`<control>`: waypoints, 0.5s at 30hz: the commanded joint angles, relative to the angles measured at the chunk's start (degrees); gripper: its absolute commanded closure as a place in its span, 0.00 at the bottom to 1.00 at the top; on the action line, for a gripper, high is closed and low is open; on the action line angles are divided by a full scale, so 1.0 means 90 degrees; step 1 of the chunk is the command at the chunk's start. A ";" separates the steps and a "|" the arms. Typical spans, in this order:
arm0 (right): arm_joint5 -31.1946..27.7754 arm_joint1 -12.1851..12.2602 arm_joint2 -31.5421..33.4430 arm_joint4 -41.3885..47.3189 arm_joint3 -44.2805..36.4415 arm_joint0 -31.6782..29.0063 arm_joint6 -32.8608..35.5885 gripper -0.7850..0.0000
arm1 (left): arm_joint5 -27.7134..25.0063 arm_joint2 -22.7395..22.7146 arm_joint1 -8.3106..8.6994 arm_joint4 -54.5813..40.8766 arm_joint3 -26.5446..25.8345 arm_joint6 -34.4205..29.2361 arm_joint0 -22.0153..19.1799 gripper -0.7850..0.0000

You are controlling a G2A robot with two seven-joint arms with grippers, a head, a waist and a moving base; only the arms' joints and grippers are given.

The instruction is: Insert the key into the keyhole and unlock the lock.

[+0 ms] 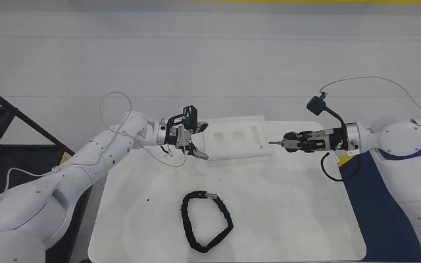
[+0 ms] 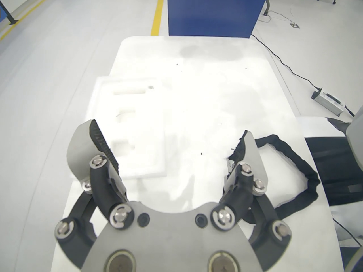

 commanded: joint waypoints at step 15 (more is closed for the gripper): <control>0.0000 0.0000 0.0000 0.0000 0.0000 0.0000 0.0000 1.00 | -0.0102 0.0168 -0.0116 0.1555 -0.0274 0.0979 0.0817 0.00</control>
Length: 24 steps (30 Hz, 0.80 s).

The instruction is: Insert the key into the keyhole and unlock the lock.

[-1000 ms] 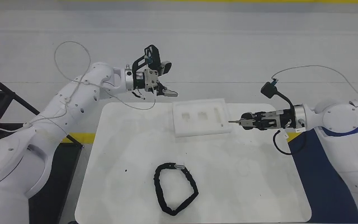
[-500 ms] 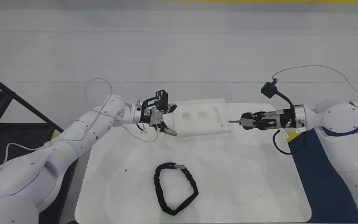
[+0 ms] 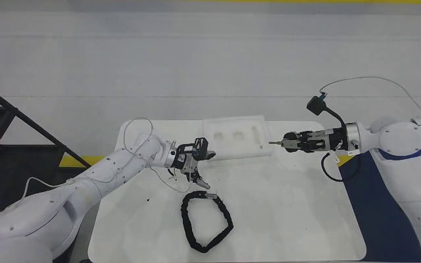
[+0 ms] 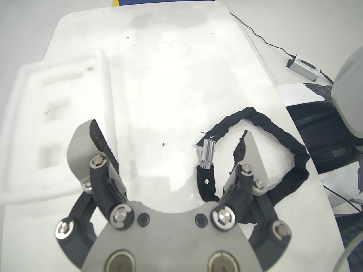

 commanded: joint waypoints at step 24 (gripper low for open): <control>0.0000 0.0000 0.0000 0.0000 0.0000 0.0000 0.0000 1.00 | 0.0000 -0.0002 0.0006 0.0155 -0.0041 -0.0139 0.0294 0.00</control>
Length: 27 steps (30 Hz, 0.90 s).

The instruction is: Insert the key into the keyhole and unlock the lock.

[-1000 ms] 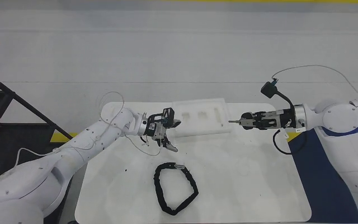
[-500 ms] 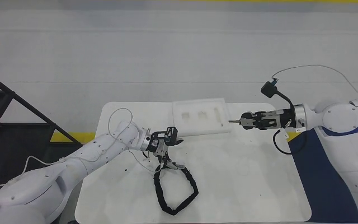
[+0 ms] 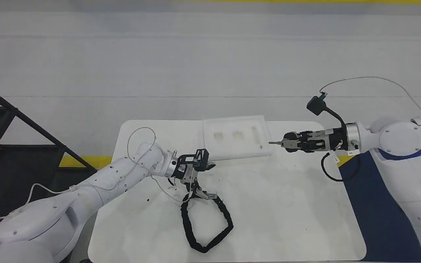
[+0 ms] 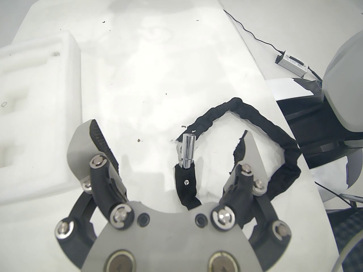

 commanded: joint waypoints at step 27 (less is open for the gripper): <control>0.0000 0.0000 0.0000 0.0000 0.0000 0.0000 0.0000 1.00 | 0.1473 -0.0521 0.0352 0.1682 -0.0313 0.0602 0.1256 0.00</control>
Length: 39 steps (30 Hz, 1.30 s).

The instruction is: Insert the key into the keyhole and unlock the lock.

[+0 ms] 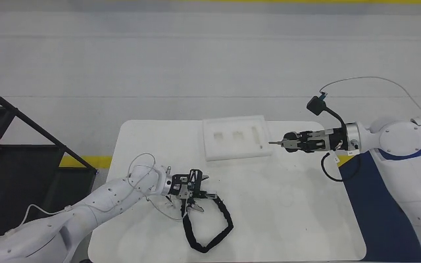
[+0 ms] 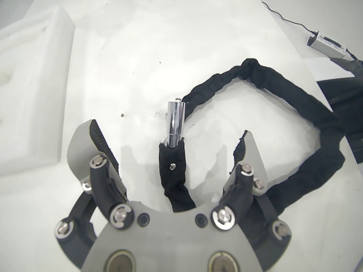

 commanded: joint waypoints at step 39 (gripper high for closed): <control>0.0000 0.0000 0.0000 0.0000 0.0000 0.0000 0.0000 1.00 | -0.0388 -0.0634 -0.0418 0.0437 0.0124 -0.0574 0.0262 1.00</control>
